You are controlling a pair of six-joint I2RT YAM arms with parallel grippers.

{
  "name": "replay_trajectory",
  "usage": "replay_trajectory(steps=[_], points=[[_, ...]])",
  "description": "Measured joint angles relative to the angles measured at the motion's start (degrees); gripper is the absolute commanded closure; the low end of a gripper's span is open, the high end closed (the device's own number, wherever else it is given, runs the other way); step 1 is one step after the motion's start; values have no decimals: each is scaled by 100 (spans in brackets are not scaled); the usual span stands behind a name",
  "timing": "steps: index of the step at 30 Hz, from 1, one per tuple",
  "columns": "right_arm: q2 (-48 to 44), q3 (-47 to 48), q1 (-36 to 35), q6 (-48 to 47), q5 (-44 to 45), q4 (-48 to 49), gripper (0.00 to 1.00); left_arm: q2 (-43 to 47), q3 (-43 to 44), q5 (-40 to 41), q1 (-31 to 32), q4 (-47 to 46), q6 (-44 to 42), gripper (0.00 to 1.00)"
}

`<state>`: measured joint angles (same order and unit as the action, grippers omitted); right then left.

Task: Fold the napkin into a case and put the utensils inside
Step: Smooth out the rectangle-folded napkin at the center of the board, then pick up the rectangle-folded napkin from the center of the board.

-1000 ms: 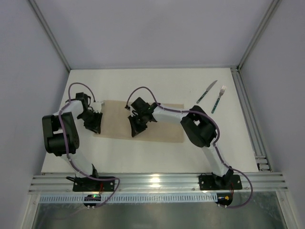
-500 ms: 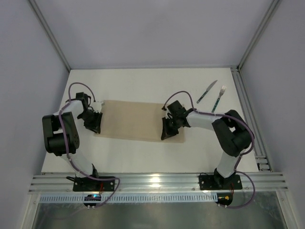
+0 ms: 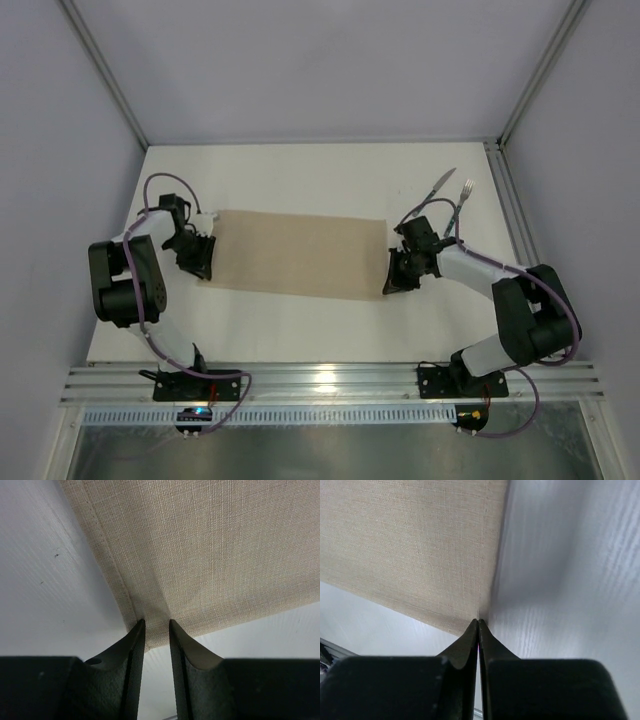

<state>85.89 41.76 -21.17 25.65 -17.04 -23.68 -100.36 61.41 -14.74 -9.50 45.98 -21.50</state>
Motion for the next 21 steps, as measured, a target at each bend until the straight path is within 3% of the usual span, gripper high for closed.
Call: replay_trajectory(steps=[4, 9, 17, 21], points=[[-509, 2, 57, 20, 216, -348, 73, 52, -35, -81, 0, -2, -24, 66], [-968, -142, 57, 227, 216, -201, 58, 138, -87, -129, 0, -7, -50, 64], [-750, -756, 72, 833, -157, 378, 55, 326, -179, -114, 0, -17, -118, 64], [-750, -903, 74, 1069, -278, 730, 63, 339, -275, -109, 0, -17, -129, 64]])
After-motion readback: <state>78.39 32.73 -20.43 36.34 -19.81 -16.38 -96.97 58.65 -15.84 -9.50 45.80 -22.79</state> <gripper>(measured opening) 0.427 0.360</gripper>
